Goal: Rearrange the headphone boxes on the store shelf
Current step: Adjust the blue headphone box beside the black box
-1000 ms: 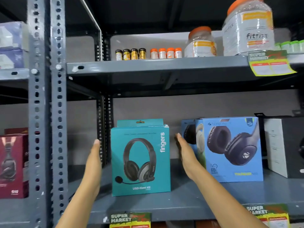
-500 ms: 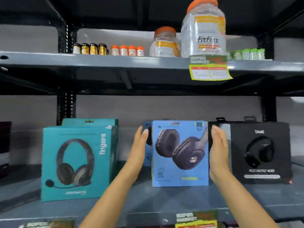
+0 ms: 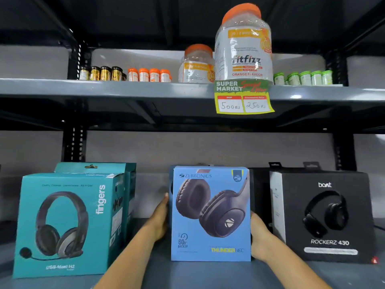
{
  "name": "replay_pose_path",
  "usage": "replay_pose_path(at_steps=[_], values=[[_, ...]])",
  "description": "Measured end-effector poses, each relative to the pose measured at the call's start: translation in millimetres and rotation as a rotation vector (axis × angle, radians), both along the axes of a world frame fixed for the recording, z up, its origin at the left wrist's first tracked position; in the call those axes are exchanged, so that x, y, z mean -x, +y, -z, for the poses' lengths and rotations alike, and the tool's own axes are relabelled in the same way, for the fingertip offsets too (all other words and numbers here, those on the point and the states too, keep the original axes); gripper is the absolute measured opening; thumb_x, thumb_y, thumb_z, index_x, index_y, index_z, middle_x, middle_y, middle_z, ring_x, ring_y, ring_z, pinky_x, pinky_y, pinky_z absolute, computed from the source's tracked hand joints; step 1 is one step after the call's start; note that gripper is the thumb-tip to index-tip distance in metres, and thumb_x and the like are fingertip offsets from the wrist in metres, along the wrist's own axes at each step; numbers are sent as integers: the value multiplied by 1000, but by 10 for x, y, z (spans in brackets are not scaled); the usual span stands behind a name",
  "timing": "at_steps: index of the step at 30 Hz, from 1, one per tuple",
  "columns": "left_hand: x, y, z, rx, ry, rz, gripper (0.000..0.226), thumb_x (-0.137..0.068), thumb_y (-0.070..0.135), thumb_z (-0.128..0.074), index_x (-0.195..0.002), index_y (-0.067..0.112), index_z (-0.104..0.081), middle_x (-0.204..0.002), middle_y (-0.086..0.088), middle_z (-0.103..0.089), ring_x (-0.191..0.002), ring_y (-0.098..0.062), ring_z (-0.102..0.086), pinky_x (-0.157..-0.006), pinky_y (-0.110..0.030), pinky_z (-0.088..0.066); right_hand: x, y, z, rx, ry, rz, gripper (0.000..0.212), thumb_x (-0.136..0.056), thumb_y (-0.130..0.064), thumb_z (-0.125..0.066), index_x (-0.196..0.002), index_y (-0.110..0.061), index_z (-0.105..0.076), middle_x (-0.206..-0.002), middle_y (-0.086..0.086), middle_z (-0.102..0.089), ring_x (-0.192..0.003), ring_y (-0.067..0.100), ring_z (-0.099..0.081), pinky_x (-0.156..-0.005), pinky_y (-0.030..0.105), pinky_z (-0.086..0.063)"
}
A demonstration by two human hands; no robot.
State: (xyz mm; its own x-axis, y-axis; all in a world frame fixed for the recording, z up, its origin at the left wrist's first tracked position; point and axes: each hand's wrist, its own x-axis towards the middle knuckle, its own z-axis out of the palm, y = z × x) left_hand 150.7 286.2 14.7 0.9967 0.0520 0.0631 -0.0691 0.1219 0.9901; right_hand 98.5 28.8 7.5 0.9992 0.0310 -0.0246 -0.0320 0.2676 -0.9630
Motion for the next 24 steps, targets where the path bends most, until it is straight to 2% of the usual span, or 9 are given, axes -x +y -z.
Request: replay_pose_path(at_steps=[1,3,5,6,8,11,13,17,24], values=[[128,-34,-54,-24,3,9,59,-84,71,-42,-95,22,-73,-105,-17,-75,-92,-35,-71,-79,-41,-54,-19,23,10,6,-8,-10,23,-84,-33,-62,-71,-14,-62,-72,10,-68,-68,28,-63,-64,34,-51],[383,-101,-166,-58,-32,28,49,-88,62,-45,-72,23,-70,-80,-14,-76,-72,-31,-71,-64,-35,-52,-47,83,31,6,-25,-11,21,-83,-36,-62,-74,-16,-61,-78,10,-66,-75,28,-61,-69,36,-49],[457,-118,-189,-99,-85,56,47,-94,45,-48,-53,22,-54,-51,-6,-63,-46,-22,-59,-51,-28,-45,-46,153,54,-9,-18,-12,21,-81,-39,-63,-78,-18,-62,-84,11,-66,-80,29,-60,-71,38,-48],[495,-131,-202,-115,-107,68,46,-95,37,-49,-51,21,-45,-43,-2,-54,-38,-19,-51,-47,-25,-40,-50,174,49,-10,-16,7,22,-80,-40,-62,-78,-18,-61,-84,11,-65,-79,29,-60,-70,38,-48],[503,-150,-195,-144,-132,74,45,-94,31,-50,-52,22,-38,-41,0,-45,-36,-18,-43,-45,-24,-36,-103,196,32,33,-9,68,28,-82,-45,-58,-79,-17,-61,-84,12,-67,-77,29,-62,-70,37,-48],[496,-139,-179,-148,-150,76,48,-95,34,-50,-50,23,-39,-41,0,-44,-35,-17,-43,-41,-23,-37,-200,163,-8,132,-56,140,45,-86,-58,-48,-75,-18,-65,-80,10,-75,-82,30,-67,-77,38,-49],[474,-142,-163,-155,-149,81,48,-96,34,-50,-51,22,-37,-41,-1,-43,-35,-17,-42,-39,-23,-37,-234,160,-41,199,-67,145,52,-90,-61,-41,-75,-19,-66,-74,7,-76,-80,27,-66,-75,36,-48],[461,-226,-165,-147,-178,83,45,-95,33,-51,-56,23,-31,-48,-3,-36,-38,-17,-38,-40,-24,-34,-145,193,-46,154,-151,62,44,-98,-42,-43,-62,-19,-53,-49,2,-61,-53,16,-54,-57,29,-41],[547,-303,-152,-139,-154,100,46,-89,31,-54,-51,24,-30,-47,-1,-34,-39,-18,-35,-45,-25,-32,-82,138,-17,39,-180,65,45,-99,-37,-46,-57,-21,-49,-44,-2,-54,-41,11,-50,-52,28,-38]])
